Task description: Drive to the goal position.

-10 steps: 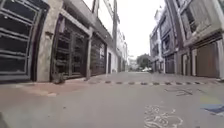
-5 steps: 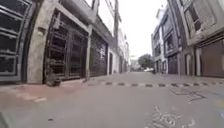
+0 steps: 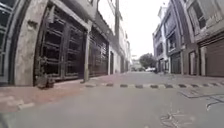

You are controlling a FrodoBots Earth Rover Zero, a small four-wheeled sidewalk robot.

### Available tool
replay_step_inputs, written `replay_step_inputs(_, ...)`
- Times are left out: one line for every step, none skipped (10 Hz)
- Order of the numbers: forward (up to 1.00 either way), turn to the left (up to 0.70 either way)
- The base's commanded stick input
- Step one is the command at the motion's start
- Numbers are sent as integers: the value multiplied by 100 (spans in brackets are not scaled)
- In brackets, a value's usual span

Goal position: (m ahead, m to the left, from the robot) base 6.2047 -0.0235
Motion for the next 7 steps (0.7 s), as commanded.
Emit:
replay_step_inputs(85,0)
replay_step_inputs(85,0)
replay_step_inputs(85,0)
replay_step_inputs(85,0)
replay_step_inputs(85,0)
replay_step_inputs(85,0)
replay_step_inputs(85,0)
